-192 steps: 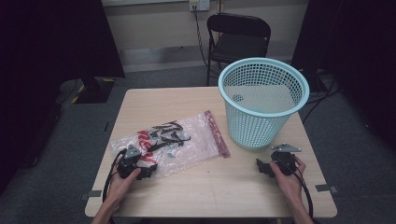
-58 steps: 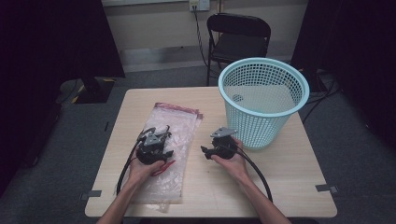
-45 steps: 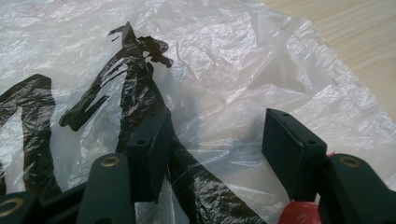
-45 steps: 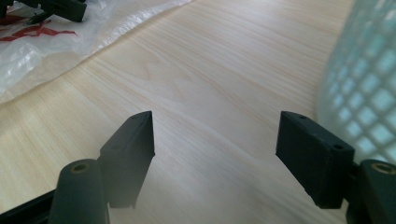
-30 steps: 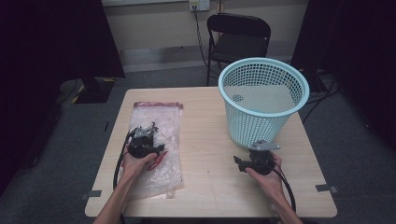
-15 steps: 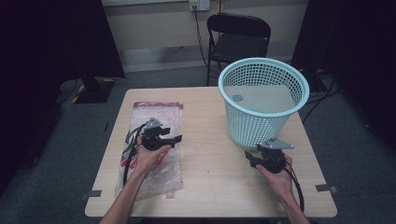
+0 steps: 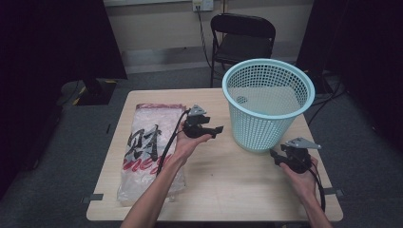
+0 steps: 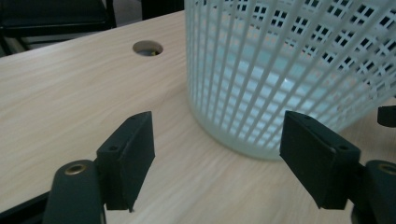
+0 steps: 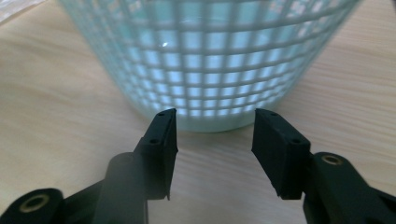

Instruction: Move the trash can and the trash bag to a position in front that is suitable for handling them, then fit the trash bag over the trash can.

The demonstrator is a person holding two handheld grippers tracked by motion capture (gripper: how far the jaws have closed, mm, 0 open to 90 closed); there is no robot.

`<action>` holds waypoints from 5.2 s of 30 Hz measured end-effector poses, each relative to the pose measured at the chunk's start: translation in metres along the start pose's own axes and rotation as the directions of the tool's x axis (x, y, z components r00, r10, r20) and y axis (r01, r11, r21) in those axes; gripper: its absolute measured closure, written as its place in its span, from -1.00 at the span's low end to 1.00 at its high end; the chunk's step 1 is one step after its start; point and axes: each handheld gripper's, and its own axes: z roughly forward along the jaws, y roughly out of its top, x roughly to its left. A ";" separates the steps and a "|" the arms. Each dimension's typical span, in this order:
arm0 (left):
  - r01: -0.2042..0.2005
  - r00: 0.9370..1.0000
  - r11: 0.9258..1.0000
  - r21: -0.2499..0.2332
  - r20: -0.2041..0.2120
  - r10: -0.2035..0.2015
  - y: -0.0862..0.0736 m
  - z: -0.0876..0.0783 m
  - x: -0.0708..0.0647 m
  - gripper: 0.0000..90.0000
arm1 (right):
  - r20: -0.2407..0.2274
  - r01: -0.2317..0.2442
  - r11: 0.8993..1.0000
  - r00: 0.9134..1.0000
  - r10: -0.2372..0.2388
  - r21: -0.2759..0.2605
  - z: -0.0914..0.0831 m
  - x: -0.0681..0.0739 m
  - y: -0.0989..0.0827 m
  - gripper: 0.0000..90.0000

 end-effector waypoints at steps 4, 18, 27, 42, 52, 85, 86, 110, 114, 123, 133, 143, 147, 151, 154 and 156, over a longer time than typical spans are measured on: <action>0.045 0.999 0.999 -0.009 -0.017 -0.045 0.009 0.013 0.002 -0.33 | 0.035 -0.028 0.999 0.999 0.028 -0.020 -0.002 -0.013 0.002 0.14; 0.038 0.991 0.999 -0.021 -0.131 -0.041 0.038 0.055 0.017 -0.16 | 0.234 -0.095 0.994 0.967 0.106 -0.058 0.030 -0.070 0.022 -0.08; 0.022 0.995 0.997 -0.073 -0.097 -0.029 0.043 0.070 0.022 -0.05 | 0.266 -0.130 0.983 0.950 0.160 -0.127 0.036 -0.085 0.036 -0.04; 0.043 0.996 0.994 -0.103 -0.072 -0.051 0.016 0.022 0.016 0.27 | 0.226 -0.067 0.991 0.970 0.091 -0.114 0.023 -0.040 0.038 0.23; 0.024 0.996 0.996 -0.088 -0.087 -0.031 -0.009 -0.025 0.018 0.28 | 0.168 -0.034 0.993 0.984 0.052 -0.109 0.015 -0.006 0.034 0.22; 0.124 0.988 0.988 -0.090 -0.086 -0.132 -0.063 -0.090 0.056 -0.07 | -0.093 -0.041 0.989 0.995 0.028 -0.144 0.041 0.035 0.059 -0.02; 0.116 0.989 0.990 -0.082 -0.087 -0.123 -0.063 -0.092 0.056 -0.05 | -0.104 -0.040 0.989 0.994 0.025 -0.141 0.041 0.036 0.058 -0.02; 0.124 0.990 0.991 -0.053 -0.069 -0.127 -0.109 -0.165 0.040 -0.27 | -0.282 0.011 0.995 0.959 -0.038 -0.098 0.030 0.077 0.041 -0.19; 0.138 0.984 0.988 -0.070 -0.102 -0.145 -0.110 -0.180 0.048 -0.31 | -0.244 0.022 0.996 0.969 -0.043 -0.090 0.028 0.072 0.040 -0.31; 0.261 0.924 0.965 -0.033 -0.280 -0.260 -0.146 -0.234 0.106 -0.44 | -0.184 0.051 0.999 0.982 -0.051 -0.004 0.039 0.052 0.011 -0.40; 0.367 0.878 0.929 0.038 -0.343 -0.333 -0.182 -0.246 0.133 -0.37 | -0.178 0.016 1.000 0.984 -0.013 0.016 0.047 0.048 0.007 -0.49; 0.318 0.894 0.943 0.099 -0.364 -0.263 -0.180 -0.228 0.127 -0.30 | -0.190 0.023 1.000 0.982 -0.019 0.018 0.048 0.052 0.006 -0.51; 0.291 0.895 0.951 0.105 -0.381 -0.232 -0.180 -0.221 0.127 -0.10 | -0.193 0.016 1.000 0.981 -0.013 0.012 0.048 0.051 0.007 -0.51; 0.209 0.887 0.967 0.148 -0.444 -0.124 -0.179 -0.216 0.124 0.27 | -0.179 0.011 1.000 0.984 -0.008 0.016 0.049 0.052 0.012 -0.41; 0.196 0.901 0.968 0.159 -0.419 -0.114 -0.178 -0.216 0.123 0.61 | -0.182 0.023 0.999 0.983 -0.016 0.032 0.052 0.056 0.014 -0.22; 0.197 0.912 0.968 0.157 -0.391 -0.122 -0.178 -0.216 0.122 0.96 | -0.202 0.036 0.999 0.979 -0.028 0.034 0.052 0.059 0.013 -0.15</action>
